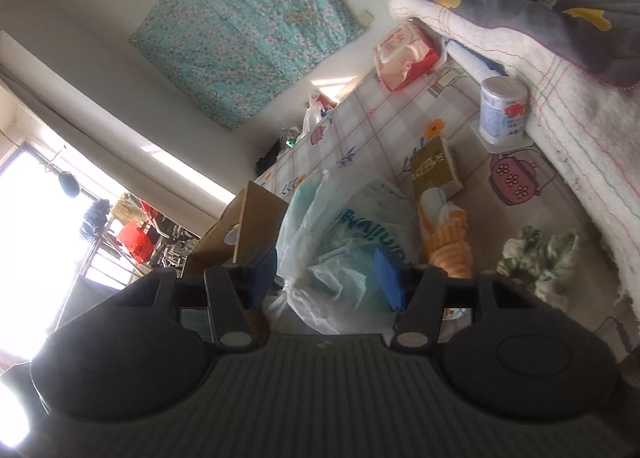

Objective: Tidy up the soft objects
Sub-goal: 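Grasp the orange-striped white cloth with the right tool, then lift the orange-striped cloth off the bed with the right tool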

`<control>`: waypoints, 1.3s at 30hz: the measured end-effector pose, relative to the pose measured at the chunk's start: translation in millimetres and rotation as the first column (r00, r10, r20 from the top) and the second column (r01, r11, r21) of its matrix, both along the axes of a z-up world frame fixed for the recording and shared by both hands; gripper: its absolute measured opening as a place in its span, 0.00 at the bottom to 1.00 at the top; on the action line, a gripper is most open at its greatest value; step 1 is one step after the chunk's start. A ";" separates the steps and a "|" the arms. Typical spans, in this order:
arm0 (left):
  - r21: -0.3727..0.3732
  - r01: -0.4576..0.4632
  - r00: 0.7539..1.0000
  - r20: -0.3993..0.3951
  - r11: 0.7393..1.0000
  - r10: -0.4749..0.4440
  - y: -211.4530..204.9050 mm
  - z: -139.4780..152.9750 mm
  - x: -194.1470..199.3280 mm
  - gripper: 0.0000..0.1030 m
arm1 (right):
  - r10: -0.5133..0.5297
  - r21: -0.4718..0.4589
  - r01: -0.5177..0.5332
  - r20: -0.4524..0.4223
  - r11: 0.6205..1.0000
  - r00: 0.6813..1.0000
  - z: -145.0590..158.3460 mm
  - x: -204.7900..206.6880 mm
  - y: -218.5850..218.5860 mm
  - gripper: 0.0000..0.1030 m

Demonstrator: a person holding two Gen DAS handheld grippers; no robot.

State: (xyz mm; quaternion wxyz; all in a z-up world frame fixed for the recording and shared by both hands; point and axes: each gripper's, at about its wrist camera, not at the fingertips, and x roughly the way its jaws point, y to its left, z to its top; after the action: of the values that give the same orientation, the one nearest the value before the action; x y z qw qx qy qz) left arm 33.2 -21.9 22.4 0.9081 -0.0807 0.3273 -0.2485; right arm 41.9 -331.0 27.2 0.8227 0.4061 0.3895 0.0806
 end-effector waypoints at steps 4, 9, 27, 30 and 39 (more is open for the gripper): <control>0.029 0.079 0.997 -0.028 0.996 -0.078 -40.9 -23.4 2.2 0.77 | -0.072 -0.035 0.071 -0.046 0.997 0.996 -22.5 -24.9 -26.9 0.51; 0.082 0.132 0.990 -0.064 0.988 -0.127 -80.3 -51.1 4.7 0.66 | -0.040 0.045 0.046 -0.125 0.998 0.991 -62.4 -35.1 -31.6 0.36; 0.178 0.144 0.982 -0.144 0.973 -0.119 -110.6 -85.3 33.0 0.53 | 0.064 -0.021 -0.071 -0.220 0.997 0.973 -118.6 56.8 -9.8 0.35; 0.171 0.152 0.979 -0.160 0.974 -0.125 -110.4 -87.4 34.2 0.53 | 0.111 0.003 -0.113 -0.233 0.994 0.966 -126.1 66.4 -4.5 0.36; 0.146 0.186 0.970 -0.187 0.972 -0.158 -105.5 -83.0 27.2 0.55 | 0.138 0.077 -0.122 -0.257 0.990 0.956 -127.3 46.0 -1.1 0.29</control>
State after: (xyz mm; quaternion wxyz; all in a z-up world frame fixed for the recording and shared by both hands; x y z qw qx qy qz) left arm 60.4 -127.4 -60.6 0.8545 0.0009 0.4301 -0.2911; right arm 88.0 -332.1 -100.1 0.7444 0.4112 0.5180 0.0919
